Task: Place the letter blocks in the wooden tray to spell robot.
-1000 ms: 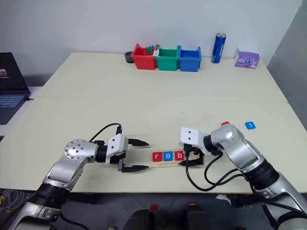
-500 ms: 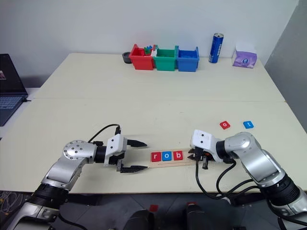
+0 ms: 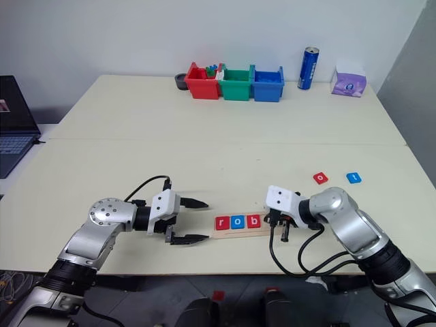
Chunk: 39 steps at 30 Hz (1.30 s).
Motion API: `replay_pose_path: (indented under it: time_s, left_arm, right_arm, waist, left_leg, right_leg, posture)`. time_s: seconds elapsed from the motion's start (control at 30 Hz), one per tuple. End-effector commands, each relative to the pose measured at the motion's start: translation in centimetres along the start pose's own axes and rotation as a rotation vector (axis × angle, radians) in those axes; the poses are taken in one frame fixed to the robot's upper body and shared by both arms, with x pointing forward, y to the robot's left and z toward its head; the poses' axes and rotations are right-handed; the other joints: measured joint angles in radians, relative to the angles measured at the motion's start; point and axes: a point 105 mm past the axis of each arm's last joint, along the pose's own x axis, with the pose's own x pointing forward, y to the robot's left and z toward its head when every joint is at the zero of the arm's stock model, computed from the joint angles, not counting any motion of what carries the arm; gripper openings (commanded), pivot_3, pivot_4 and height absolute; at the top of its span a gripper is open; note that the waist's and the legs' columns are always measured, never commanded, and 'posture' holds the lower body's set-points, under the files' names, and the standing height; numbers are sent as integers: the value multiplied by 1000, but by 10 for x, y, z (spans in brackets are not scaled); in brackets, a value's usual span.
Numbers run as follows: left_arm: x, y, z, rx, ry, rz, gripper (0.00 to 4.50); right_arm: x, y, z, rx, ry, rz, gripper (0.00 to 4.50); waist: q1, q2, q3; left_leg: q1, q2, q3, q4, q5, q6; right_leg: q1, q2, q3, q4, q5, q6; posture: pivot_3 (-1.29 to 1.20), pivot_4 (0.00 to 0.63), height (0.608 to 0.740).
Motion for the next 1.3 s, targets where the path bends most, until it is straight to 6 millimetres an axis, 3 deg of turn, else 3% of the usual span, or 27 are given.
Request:
replay_pose_path:
  time_s: [0.03, 0.77, 0.93, 1.03, 1.1, 1.23, 1.3]
  left_arm:
    - [-3, 3, 8, 36, -11, 10, 4500]
    - [-1, 3, 5, 42, -16, 12, 4500]
    - [-1, 3, 5, 42, -17, 15, 4500]
    - [-1, 3, 5, 42, -21, 20, 4500]
    - [-1, 2, 6, 39, -27, 23, 4500]
    - [1, -1, 10, 30, -45, 23, 4500]
    - [1, -2, 11, 26, -51, 21, 4500]
  right_arm:
    - [0, -1, 12, -47, -29, -1, 20]
    - [8, 2, 21, -30, -68, 0, 20]
    - [-9, -7, 23, -17, -97, -48, 20]
    - [-28, -20, 28, 28, -167, -153, 603]
    - [-44, -36, 26, 93, -213, -282, 1275]
    - [-83, -79, -4, 258, -242, -645, 2698]
    - [-91, -90, -19, 317, -241, -747, 3404]
  waist:
    - [0, 0, 0]
    - [0, 0, 0]
    - [0, 0, 0]
    - [1, 0, 0]
    - [1, 0, 0]
    - [1, 0, 0]
    - [1, 0, 0]
  left_leg:
    - [0, 0, 0, 0, 0, 0]
    - [0, 0, 0, 0, 0, 0]
    - [0, 0, 0, 0, 0, 0]
    - [0, 0, 0, 0, 0, 0]
    - [0, 0, 0, 0, 0, 0]
    - [-1, 0, 0, 0, 0, 0]
    - [-1, 0, 0, 0, 0, 0]
  right_leg:
    - [0, 0, 0, 0, 0, 0]
    - [0, 0, 0, 0, 0, 0]
    - [0, 0, 0, 0, 0, 0]
    - [0, 0, 0, 0, 0, 0]
    - [0, 0, 0, 0, 0, 0]
    - [0, 0, 0, 0, 0, 0]
    - [0, -1, 0, 0, 0, 0]
  posture:
    - [0, 150, 740]
    - [0, 150, 740]
    - [0, 150, 740]
    - [0, 150, 740]
    - [0, 150, 740]
    - [0, 150, 740]
    - [0, 150, 740]
